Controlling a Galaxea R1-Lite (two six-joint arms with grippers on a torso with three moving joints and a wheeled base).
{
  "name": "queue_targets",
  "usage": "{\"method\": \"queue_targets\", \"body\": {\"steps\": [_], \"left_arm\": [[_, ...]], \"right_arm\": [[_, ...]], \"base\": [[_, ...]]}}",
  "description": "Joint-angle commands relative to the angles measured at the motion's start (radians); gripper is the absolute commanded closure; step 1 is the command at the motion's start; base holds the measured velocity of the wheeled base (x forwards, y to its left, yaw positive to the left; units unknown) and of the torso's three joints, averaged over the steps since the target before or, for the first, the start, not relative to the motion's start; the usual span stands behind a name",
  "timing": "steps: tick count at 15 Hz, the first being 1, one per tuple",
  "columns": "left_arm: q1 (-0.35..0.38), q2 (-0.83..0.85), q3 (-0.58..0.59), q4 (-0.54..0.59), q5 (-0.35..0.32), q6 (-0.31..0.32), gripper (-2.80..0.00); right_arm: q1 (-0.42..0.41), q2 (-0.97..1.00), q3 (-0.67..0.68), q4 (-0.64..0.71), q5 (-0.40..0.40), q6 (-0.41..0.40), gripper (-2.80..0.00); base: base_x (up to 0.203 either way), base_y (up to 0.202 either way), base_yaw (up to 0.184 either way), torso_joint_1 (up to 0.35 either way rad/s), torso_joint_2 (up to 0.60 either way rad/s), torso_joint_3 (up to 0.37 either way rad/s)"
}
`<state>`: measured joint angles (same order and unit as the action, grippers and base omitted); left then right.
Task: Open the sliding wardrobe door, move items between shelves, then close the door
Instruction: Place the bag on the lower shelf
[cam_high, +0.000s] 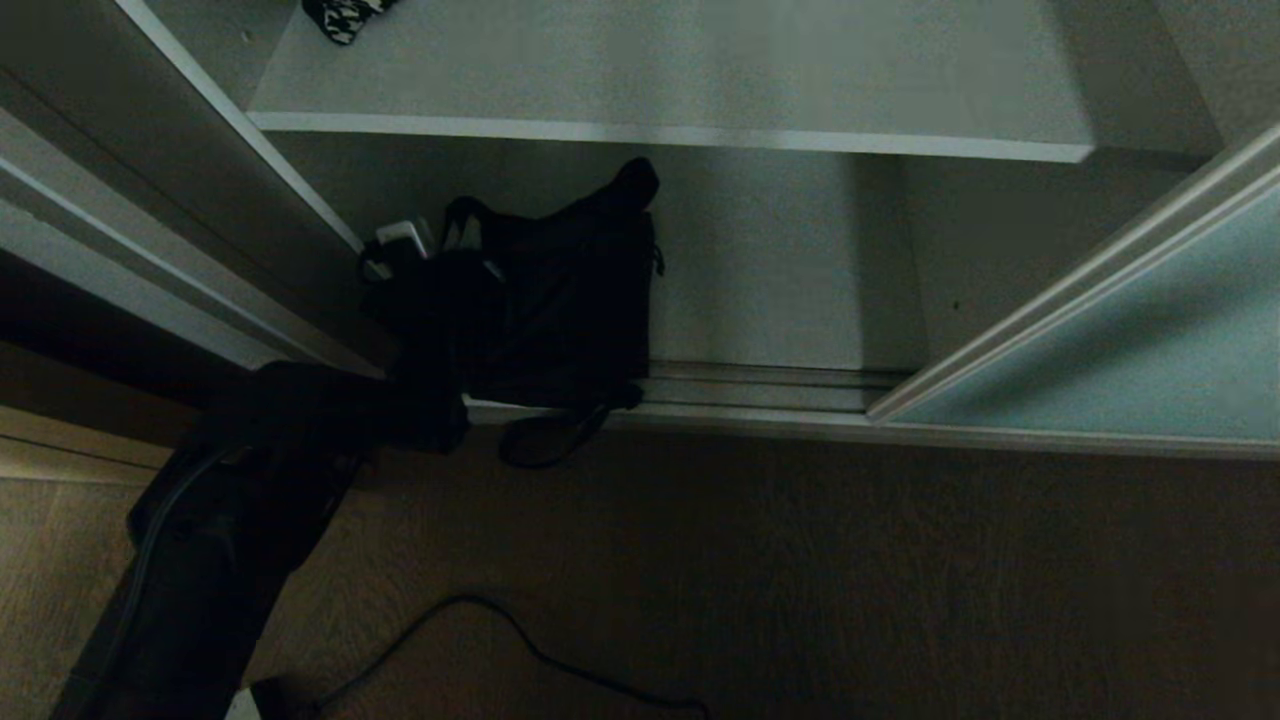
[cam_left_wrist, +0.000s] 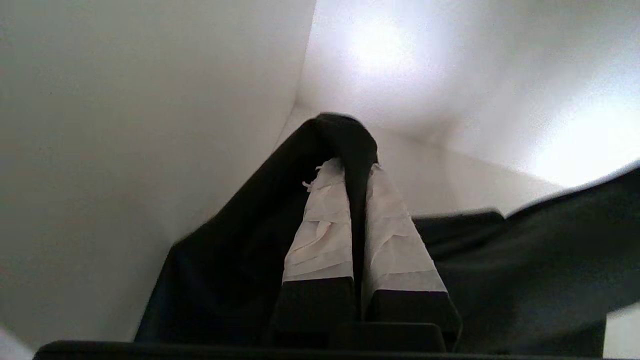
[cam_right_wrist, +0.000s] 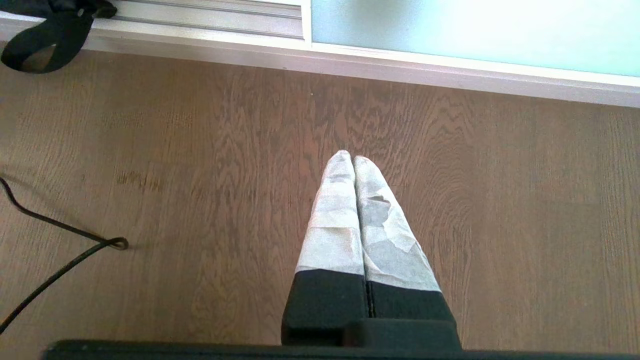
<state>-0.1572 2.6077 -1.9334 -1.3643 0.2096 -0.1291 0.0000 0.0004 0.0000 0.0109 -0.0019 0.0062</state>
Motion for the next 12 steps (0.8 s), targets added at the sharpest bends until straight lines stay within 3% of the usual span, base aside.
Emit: {"method": "queue_targets", "body": {"steps": [1, 8, 12], "left_arm": [[-0.001, 0.022, 0.001, -0.01, 0.002, 0.004, 0.0], [-0.001, 0.02, 0.001, -0.021, 0.001, 0.013, 0.0], [-0.001, 0.018, 0.001, -0.02, 0.001, 0.013, 0.0]], "right_arm": [[0.0, 0.001, 0.0, 0.0, 0.0, 0.0, 0.0], [0.0, 0.001, 0.0, 0.0, 0.0, 0.0, 0.0], [0.0, 0.0, 0.0, 0.0, 0.0, 0.0, 0.0]], "base": [[0.0, 0.0, 0.0, 0.0, 0.0, 0.0], [0.0, 0.0, 0.0, 0.0, 0.0, 0.0], [0.156, 0.0, 0.001, 0.001, 0.0, 0.004]]}}
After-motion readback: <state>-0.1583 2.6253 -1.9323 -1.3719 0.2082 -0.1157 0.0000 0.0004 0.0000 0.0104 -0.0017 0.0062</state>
